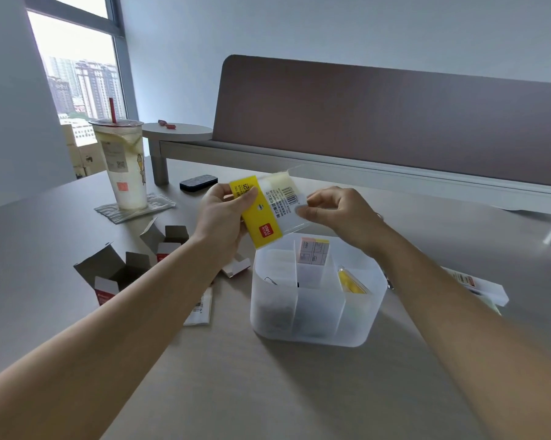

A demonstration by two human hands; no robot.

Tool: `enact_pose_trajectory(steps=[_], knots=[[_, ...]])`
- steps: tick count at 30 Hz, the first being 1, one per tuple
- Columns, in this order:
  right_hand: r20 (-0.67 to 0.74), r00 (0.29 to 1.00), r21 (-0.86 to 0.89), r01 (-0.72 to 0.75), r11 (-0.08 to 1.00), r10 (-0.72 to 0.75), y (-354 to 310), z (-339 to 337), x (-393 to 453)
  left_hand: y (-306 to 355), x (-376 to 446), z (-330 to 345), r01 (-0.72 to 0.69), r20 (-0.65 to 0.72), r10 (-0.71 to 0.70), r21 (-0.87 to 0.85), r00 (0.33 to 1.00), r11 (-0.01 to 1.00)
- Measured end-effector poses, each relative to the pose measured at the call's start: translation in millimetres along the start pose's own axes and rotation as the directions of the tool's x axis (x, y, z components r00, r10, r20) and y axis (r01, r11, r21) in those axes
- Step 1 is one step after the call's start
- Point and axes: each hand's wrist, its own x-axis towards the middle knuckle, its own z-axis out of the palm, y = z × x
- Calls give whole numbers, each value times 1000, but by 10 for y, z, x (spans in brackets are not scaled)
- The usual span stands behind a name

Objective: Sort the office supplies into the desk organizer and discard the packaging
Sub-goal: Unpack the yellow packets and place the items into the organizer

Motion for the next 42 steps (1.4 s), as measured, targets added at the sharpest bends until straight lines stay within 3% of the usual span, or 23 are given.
enact_pose_trajectory(steps=[4, 11, 15, 19, 24, 34, 42], knots=[[61, 996, 202, -79, 976, 68, -18, 0, -20, -3, 3, -24, -8, 17, 8, 12, 1000, 1000], [90, 984, 404, -176, 898, 152, -13, -14, 14, 0, 10, -53, -24, 36, 24, 14, 999, 1000], [33, 980, 494, -186, 849, 196, 36, -68, 24, 19, 41, -128, -19, -19, 20, 40, 1000, 999], [-89, 981, 518, -102, 849, 172, 84, -159, -3, 33, 72, -214, -1, -89, 5, 45, 996, 999], [-181, 981, 334, -11, 943, 76, 106, -291, -59, 21, 79, -248, 15, -125, -9, 51, 992, 999], [5, 1000, 13, -30, 999, 29, 143, -187, -74, -5, 55, -195, 44, -128, -37, 52, 991, 998], [208, 969, -133, -109, 985, 135, 196, -53, -88, -18, 67, -227, 54, -114, -48, 50, 992, 997]])
